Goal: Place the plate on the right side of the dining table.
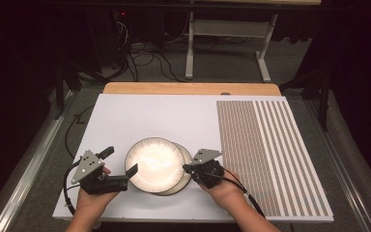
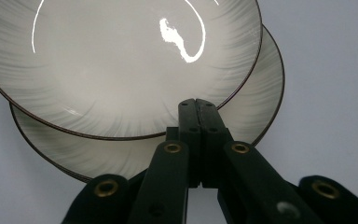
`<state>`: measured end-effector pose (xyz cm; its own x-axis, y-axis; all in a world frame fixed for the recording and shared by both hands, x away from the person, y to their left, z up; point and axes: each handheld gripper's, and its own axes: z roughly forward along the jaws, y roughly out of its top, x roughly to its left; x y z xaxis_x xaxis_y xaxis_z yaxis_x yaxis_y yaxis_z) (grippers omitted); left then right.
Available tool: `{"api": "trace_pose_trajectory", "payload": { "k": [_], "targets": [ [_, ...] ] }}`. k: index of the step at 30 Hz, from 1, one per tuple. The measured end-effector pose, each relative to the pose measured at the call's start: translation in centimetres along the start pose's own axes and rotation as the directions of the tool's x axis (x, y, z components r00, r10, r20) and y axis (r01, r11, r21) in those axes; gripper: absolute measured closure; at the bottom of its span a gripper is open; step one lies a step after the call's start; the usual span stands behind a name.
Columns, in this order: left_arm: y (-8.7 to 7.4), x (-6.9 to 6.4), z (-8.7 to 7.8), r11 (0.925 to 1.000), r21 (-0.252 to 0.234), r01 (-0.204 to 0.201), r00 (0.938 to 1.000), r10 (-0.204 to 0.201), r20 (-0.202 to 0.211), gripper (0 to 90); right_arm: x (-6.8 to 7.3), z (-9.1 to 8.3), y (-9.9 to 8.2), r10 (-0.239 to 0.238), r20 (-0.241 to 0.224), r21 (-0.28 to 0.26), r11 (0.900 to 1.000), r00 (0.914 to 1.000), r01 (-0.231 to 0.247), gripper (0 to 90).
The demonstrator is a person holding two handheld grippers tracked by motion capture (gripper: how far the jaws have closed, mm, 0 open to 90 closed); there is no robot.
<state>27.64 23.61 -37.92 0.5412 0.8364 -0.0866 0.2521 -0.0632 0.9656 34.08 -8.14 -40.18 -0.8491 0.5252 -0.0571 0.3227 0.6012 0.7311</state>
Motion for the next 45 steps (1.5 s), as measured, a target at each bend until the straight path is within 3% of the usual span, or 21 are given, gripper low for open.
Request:
{"api": "trace_pose_trajectory", "payload": {
  "k": [19, 29, 39, 45],
  "targets": [
    [-0.1, 0.4, -0.1, 0.9998, 0.002, 0.020, 0.9998, -0.020, -0.007, 0.6, 1.1, 1.5, 0.6, -0.043, -0.030, 0.009, 0.9990, 0.9986, 0.043, 90.0],
    [-0.6, 1.1, 0.4, 0.9980, 0.041, 0.048, 0.9984, -0.046, -0.033, 0.6, 1.1, 1.5, 0.7, -0.039, -0.028, 0.005, 0.9992, 0.9988, 0.040, 90.0],
    [-1.2, 2.1, 1.1, 0.9899, 0.107, 0.093, 0.9947, -0.088, -0.054, 0.4, 1.2, 1.5, 0.7, -0.044, -0.021, 0.006, 0.9990, 0.9988, 0.044, 90.0],
    [-1.7, 2.5, 1.7, 0.9818, 0.142, 0.126, 0.9919, -0.123, -0.032, 0.7, 1.2, 1.5, 0.7, -0.044, -0.019, 0.007, 0.9990, 0.9989, 0.044, 90.0]
  ]
}}
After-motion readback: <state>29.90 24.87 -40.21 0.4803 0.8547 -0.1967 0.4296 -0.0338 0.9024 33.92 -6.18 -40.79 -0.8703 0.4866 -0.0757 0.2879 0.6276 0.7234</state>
